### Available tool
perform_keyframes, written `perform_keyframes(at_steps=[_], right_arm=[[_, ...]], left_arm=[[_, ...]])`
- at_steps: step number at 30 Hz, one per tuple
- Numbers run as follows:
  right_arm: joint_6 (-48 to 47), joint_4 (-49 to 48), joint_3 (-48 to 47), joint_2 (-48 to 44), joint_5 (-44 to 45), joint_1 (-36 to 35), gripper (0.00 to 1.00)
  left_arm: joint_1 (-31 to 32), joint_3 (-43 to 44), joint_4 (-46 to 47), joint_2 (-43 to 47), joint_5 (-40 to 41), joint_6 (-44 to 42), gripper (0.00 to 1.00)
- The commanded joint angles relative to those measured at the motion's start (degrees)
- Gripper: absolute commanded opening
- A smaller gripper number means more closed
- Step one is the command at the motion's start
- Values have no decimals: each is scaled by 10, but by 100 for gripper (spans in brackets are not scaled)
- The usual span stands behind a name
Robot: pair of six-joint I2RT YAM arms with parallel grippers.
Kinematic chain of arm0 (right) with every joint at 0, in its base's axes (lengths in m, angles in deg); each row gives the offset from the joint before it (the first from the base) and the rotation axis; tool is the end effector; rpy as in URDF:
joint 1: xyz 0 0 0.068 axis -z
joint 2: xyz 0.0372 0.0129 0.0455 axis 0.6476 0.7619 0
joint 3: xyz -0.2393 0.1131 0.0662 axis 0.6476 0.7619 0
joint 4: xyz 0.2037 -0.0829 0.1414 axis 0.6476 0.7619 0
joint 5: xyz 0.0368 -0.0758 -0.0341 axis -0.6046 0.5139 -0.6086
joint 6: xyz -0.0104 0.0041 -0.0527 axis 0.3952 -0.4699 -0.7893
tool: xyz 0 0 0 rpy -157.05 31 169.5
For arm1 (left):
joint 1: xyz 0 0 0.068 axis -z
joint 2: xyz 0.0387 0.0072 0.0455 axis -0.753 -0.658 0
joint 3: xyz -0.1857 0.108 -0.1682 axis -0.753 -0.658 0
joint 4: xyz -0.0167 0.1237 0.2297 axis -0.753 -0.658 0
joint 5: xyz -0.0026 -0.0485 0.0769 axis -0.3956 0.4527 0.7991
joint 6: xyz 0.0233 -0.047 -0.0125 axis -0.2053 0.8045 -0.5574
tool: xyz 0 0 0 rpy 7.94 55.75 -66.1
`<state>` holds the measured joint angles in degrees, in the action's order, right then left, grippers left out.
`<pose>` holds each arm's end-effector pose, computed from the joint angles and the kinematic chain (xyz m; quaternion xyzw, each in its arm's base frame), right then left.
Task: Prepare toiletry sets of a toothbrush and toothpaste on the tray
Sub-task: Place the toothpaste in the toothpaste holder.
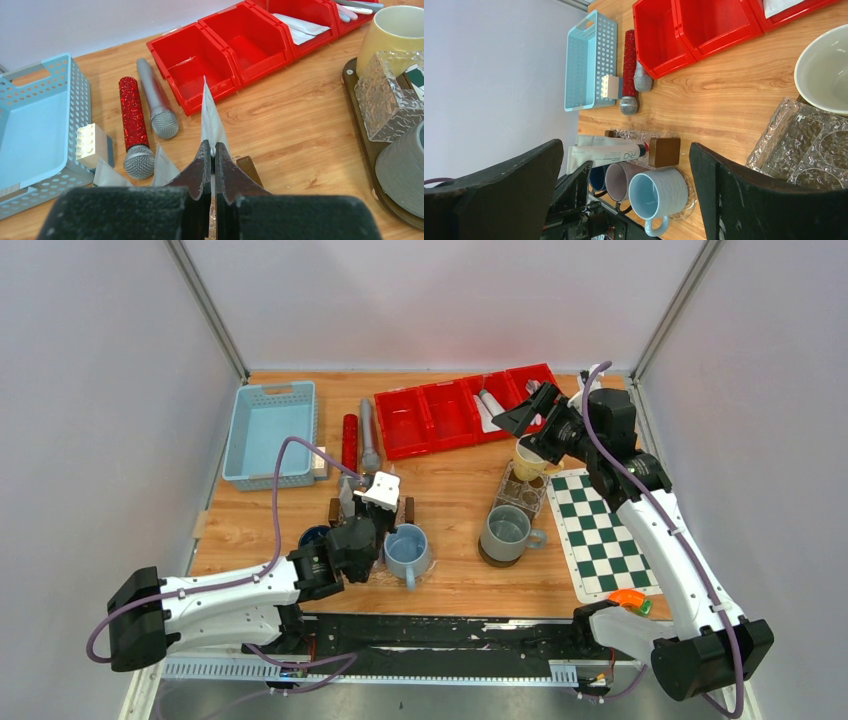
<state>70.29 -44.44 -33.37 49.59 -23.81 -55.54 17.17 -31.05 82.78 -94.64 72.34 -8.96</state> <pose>0.2317 0.0742 0.3841 0.1309 0.8237 0.3817 0.3984 0.1114 -0.1830 0.2705 0.1187 0.7204 -0.0735 0.6793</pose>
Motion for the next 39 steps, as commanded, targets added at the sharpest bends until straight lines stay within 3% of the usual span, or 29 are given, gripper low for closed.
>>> perform_keyframes(at_steps=[1, 15, 34, 39], right_arm=[[-5, -29, 5, -12, -3, 3, 100], [-2, -41, 14, -3, -20, 8, 100], [2, -53, 31, 6, -46, 17, 100], [3, -54, 34, 7, -50, 19, 100]], left_arm=[[1, 2, 43, 0, 19, 24, 0], [-3, -10, 23, -7, 20, 58, 0], [-6, -61, 84, -56, 33, 95, 0], [-6, -66, 78, -57, 42, 112, 9]])
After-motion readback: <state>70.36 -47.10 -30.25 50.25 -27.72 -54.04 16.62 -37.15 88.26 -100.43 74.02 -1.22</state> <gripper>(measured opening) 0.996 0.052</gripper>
